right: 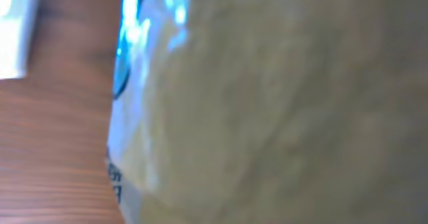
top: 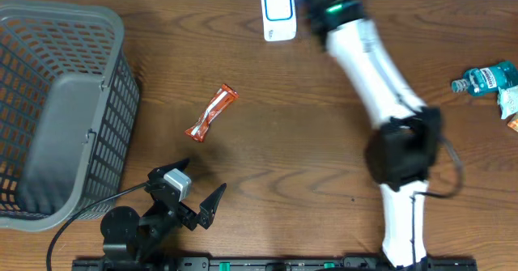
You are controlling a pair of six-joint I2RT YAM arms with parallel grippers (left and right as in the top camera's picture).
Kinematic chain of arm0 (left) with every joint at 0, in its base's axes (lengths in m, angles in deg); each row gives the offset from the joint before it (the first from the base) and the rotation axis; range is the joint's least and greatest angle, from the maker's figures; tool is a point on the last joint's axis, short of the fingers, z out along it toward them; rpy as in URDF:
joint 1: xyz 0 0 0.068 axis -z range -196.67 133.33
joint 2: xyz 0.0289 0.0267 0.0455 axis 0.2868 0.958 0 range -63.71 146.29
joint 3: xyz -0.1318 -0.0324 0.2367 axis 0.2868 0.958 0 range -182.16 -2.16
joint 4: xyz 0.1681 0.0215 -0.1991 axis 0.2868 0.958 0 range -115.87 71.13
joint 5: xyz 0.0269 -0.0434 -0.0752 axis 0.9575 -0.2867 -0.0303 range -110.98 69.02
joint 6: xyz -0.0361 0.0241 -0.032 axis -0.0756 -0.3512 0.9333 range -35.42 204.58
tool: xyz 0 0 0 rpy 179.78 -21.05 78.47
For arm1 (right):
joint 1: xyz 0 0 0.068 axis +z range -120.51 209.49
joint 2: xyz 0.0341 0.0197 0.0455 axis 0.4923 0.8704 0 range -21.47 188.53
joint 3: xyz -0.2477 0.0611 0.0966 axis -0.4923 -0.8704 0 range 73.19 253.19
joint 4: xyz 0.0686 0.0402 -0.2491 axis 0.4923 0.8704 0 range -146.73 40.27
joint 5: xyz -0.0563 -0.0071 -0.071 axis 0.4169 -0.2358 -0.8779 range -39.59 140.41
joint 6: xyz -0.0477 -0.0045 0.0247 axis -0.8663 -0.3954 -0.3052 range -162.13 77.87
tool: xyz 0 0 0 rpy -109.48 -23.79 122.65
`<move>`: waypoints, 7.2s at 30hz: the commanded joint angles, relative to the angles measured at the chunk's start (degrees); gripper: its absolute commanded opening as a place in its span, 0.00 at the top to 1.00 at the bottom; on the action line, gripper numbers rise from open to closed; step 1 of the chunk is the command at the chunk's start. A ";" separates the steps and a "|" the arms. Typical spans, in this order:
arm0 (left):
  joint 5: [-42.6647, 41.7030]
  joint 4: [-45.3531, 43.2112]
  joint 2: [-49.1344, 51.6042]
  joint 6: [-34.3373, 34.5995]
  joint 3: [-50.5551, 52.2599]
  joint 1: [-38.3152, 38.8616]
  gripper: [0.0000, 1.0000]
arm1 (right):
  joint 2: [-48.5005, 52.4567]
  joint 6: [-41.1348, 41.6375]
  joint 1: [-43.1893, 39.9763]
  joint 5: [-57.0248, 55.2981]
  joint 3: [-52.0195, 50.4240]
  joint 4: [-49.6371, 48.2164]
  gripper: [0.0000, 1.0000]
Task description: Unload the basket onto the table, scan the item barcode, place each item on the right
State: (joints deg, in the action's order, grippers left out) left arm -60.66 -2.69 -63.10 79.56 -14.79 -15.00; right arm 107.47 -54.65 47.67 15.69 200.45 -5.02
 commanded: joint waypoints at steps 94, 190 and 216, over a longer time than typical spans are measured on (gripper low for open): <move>0.04 -0.02 -0.31 -0.96 0.04 0.17 0.02 | -15.17 30.21 9.01 69.29 -21.38 -4.85 0.02; 0.04 0.00 -0.31 -0.98 0.04 0.17 0.02 | -50.88 37.73 14.38 28.57 -21.59 40.15 0.01; 0.04 0.02 -0.31 -0.96 0.04 0.17 0.02 | -11.50 34.34 14.93 29.03 -26.80 -3.45 0.04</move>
State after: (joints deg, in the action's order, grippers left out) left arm -60.66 -2.71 -63.10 79.56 -14.79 -15.00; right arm 91.69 -19.37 62.20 44.98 173.61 -6.75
